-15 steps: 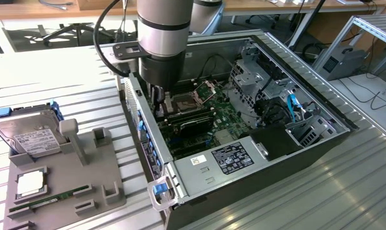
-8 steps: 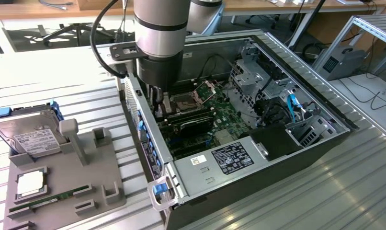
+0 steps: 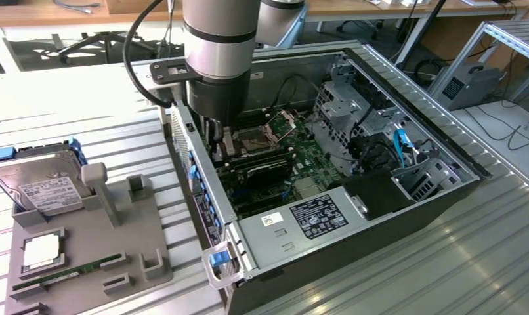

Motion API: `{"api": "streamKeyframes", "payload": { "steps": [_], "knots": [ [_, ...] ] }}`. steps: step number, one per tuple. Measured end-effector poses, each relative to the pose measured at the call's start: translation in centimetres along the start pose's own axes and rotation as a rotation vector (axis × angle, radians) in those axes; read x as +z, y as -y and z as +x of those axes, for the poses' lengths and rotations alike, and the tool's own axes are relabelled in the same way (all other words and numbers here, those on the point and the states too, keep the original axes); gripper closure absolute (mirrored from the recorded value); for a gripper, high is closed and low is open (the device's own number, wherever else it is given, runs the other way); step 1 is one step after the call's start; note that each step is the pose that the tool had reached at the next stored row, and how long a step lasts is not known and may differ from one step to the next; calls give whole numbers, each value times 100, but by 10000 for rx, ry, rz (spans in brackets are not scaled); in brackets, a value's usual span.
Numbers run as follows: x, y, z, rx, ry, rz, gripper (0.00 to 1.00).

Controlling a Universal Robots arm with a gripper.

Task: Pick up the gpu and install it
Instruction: 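Press down on the gpu until it lock into place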

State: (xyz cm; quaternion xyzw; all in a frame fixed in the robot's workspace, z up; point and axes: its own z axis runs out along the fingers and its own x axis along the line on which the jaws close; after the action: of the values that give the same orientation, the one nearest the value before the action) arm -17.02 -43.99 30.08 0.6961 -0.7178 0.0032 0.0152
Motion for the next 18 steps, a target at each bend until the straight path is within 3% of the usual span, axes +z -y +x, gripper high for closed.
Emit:
{"api": "streamKeyframes", "payload": {
  "steps": [18],
  "knots": [
    [7, -26, 4, 1, 1, 0, 89]
  ]
}}
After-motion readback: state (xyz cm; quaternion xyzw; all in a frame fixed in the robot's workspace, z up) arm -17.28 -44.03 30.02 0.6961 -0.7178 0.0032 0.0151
